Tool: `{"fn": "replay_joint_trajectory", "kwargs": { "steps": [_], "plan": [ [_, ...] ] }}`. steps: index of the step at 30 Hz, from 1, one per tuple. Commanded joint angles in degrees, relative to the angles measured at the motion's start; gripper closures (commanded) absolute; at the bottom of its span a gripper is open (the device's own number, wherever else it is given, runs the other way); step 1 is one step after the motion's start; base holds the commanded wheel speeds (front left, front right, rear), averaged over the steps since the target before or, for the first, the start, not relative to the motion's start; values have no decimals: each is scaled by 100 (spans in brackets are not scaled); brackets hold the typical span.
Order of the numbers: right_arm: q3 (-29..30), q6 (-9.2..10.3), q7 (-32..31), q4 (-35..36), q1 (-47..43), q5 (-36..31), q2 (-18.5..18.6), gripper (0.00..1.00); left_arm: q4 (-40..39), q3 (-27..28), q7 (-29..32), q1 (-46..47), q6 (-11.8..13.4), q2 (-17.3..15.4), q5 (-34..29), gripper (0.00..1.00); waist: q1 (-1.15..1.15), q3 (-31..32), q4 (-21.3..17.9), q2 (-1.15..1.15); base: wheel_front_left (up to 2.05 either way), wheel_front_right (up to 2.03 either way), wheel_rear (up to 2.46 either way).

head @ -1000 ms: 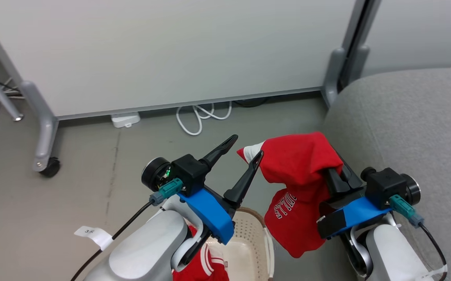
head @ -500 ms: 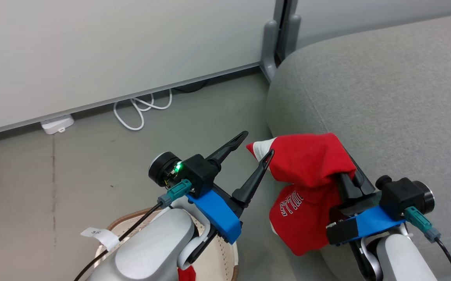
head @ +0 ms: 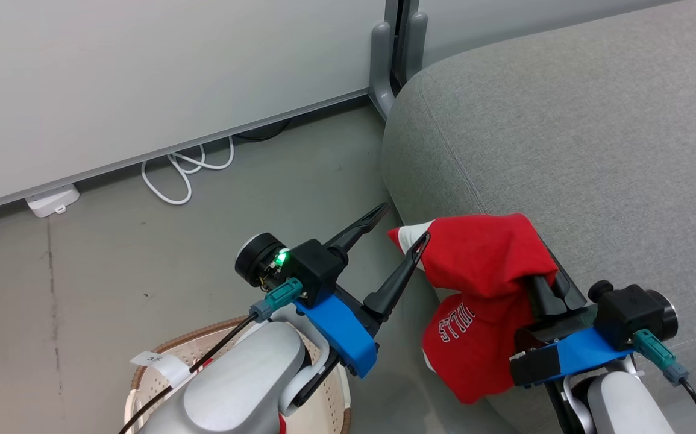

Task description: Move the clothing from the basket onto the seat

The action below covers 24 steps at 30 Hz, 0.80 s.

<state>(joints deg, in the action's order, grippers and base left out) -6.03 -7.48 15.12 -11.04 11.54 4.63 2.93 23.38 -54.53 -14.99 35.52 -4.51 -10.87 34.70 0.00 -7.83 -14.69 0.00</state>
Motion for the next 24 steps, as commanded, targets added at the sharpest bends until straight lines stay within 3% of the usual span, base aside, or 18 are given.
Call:
{"fn": "replay_joint_trajectory", "kwargs": {
  "steps": [1, 7, 13, 24],
  "plan": [
    [-1, -3, 6, 33, -48, -23, -6, 100, 12, 31, -25, 56, -4, 4, -21, 0, 0, 6, 1, 0, 0, 0, 0],
    [54, -3, 6, 143, 208, -44, -7, 100, -33, 85, -27, 28, -15, -4, -85, 0, 0, -64, 18, 0, 0, 0, 0],
    [243, -3, 6, 370, 1038, -64, 141, 100, -153, 117, -23, 220, 29, -49, -196, 0, 0, -508, 55, 0, 0, 0, 0],
    [1441, -3, 5, 799, 3034, -88, 1106, 100, -527, 83, 219, 950, 35, -115, -494, 0, 0, -1980, 402, 0, 0, 0, 0]
  ]
}}
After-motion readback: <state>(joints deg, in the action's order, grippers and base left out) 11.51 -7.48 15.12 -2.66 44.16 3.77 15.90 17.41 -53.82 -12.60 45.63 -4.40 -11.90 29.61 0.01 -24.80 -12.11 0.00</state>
